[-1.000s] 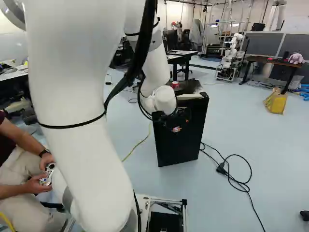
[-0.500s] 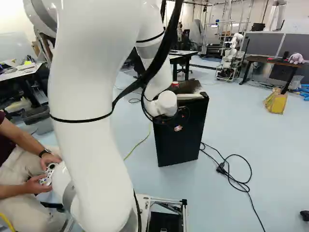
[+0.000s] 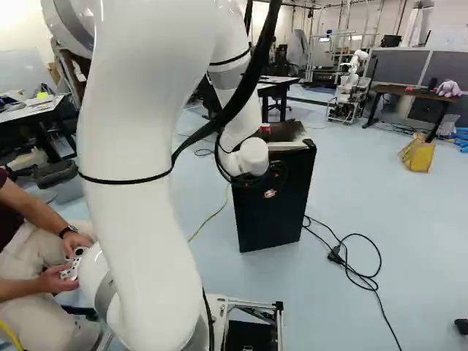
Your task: Grab a drink from the fridge
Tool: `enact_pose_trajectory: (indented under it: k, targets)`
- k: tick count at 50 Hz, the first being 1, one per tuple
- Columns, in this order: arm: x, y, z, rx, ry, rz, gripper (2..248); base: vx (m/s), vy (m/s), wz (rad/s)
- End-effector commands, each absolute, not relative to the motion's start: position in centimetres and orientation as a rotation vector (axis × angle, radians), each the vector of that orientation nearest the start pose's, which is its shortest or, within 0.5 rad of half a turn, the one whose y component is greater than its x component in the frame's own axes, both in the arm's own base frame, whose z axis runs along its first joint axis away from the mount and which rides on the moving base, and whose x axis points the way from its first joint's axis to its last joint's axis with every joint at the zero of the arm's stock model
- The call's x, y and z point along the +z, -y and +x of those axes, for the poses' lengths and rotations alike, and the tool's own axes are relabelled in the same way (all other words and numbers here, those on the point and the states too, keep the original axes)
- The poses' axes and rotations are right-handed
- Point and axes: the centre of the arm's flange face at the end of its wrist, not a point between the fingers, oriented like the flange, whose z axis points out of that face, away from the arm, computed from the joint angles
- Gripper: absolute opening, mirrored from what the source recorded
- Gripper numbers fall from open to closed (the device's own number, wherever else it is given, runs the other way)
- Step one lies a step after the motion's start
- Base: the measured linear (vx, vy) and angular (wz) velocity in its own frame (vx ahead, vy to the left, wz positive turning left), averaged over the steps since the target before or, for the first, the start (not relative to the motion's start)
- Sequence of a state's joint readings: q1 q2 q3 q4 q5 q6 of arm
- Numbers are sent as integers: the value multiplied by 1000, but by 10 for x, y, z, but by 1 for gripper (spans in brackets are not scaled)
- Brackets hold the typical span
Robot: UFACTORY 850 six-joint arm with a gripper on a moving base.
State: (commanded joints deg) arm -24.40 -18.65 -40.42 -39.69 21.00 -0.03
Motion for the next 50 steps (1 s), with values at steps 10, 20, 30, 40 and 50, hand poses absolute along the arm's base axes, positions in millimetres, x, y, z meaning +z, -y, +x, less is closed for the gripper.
enact_pose_trajectory:
  k: [10,20,30,40,50]
  targets:
    - [324,179,451,-1112,495,-3058,247,0,0,0]
    - [324,179,461,-1121,508,-3054,247,0,0,0]
    - [323,180,474,-1133,522,-3048,247,0,0,0]
    - [322,180,486,-1144,536,-3042,247,0,0,0]
    - [321,181,497,-1155,547,-3038,247,0,0,0]
